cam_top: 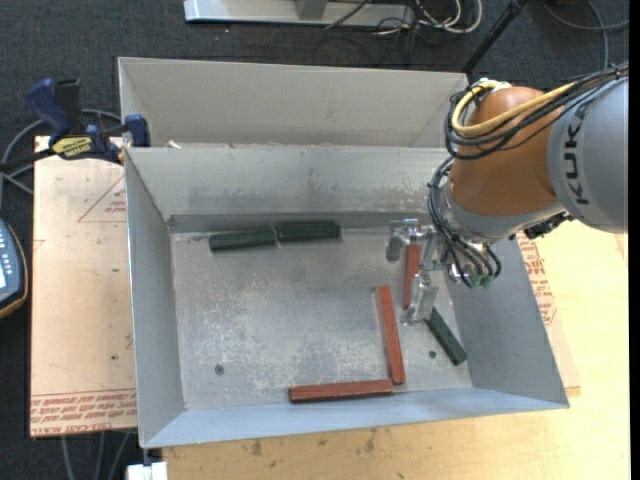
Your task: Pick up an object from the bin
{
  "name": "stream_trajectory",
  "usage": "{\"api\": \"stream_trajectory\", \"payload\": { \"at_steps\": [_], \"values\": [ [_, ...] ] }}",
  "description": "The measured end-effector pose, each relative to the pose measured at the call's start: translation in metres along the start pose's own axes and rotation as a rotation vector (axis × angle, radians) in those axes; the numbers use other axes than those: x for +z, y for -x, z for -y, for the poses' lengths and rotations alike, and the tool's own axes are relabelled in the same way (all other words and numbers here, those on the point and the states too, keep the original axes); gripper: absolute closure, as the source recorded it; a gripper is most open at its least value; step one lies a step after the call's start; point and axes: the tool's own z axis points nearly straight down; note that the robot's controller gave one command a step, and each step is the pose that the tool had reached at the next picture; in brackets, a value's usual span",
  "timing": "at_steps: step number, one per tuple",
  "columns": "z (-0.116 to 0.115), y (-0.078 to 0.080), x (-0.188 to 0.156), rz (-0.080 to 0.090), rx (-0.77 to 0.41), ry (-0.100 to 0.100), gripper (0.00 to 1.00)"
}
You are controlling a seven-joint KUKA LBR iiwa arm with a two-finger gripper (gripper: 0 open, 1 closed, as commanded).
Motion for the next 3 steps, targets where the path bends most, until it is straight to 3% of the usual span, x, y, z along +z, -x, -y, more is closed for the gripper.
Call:
{"api": "stream_trajectory", "payload": {
  "at_steps": [1, 2, 3],
  "values": [
    [0.029, -0.032, 0.029, -0.004, -0.329, 0.0, 0.0],
    [0.025, -0.019, -0.016, 0.005, -0.665, -0.001, 0.0],
    [0.048, 0.016, 0.052, -0.001, -1.068, 0.003, 0.0]
  ]
}}
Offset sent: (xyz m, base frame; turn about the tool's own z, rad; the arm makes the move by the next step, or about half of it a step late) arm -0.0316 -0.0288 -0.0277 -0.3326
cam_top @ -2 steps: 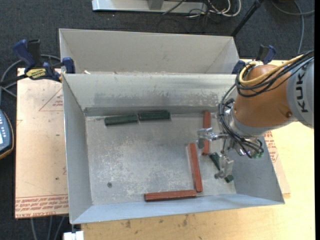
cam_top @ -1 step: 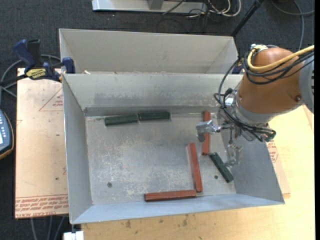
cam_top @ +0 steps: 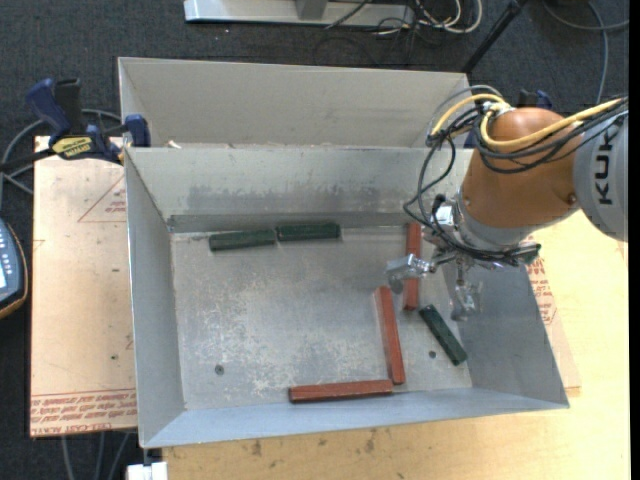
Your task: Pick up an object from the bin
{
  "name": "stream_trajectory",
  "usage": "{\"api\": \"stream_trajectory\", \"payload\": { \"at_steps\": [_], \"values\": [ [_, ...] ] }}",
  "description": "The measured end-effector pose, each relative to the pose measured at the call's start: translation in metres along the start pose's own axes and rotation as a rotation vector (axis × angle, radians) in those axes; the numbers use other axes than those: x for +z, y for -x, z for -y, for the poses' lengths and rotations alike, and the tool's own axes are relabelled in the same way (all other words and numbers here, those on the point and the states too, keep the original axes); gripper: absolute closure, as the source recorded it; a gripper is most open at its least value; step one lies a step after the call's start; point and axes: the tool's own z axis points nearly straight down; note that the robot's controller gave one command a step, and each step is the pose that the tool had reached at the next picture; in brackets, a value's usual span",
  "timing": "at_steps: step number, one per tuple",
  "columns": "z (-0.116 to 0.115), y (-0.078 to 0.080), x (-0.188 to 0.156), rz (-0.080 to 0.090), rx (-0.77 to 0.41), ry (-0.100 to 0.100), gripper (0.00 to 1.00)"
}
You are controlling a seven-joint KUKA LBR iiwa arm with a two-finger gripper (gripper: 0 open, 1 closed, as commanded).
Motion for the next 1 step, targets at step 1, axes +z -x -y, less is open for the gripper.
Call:
{"api": "stream_trajectory", "payload": {
  "at_steps": [1],
  "values": [
    [0.0362, 0.0518, 0.0408, 0.002, -0.201, -0.002, 0.0]
  ]
}}
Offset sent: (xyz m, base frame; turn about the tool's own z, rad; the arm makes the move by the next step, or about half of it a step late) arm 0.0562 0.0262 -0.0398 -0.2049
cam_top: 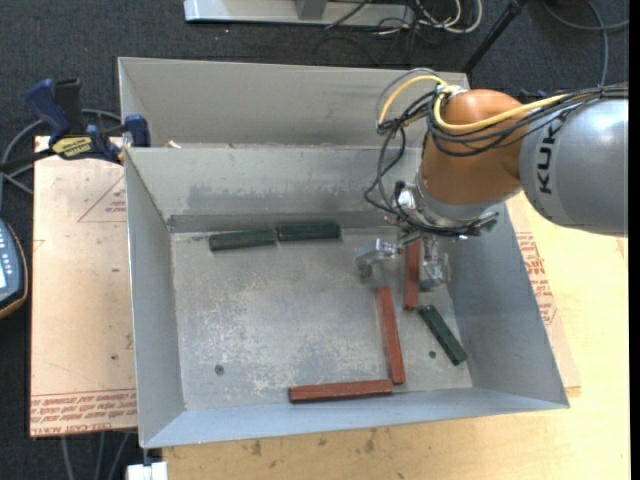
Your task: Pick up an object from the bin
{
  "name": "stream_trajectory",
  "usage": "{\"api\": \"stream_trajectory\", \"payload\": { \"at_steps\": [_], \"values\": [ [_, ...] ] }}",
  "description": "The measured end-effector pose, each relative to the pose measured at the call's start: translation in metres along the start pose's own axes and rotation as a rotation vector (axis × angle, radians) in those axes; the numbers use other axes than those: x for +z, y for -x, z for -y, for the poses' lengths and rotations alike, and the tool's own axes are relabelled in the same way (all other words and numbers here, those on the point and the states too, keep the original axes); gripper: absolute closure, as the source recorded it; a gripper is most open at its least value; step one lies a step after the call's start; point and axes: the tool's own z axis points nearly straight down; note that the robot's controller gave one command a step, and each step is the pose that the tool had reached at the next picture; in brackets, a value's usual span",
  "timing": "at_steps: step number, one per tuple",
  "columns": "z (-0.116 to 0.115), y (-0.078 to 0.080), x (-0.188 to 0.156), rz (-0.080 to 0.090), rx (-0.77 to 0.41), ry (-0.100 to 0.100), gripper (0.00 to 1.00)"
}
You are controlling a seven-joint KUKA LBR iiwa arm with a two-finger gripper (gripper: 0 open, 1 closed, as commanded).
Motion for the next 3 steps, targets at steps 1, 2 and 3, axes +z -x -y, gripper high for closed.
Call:
{"api": "stream_trajectory", "payload": {
  "at_steps": [1, 2, 3],
  "values": [
    [0.0, -0.001, -0.001, 0.0, 0.001, 0.001, 1.0],
    [0.015, -0.024, -0.103, -0.002, -0.52, -0.006, 1.0],
    [0.023, -0.028, -0.157, -0.002, -0.521, -0.007, 1.0]
  ]
}}
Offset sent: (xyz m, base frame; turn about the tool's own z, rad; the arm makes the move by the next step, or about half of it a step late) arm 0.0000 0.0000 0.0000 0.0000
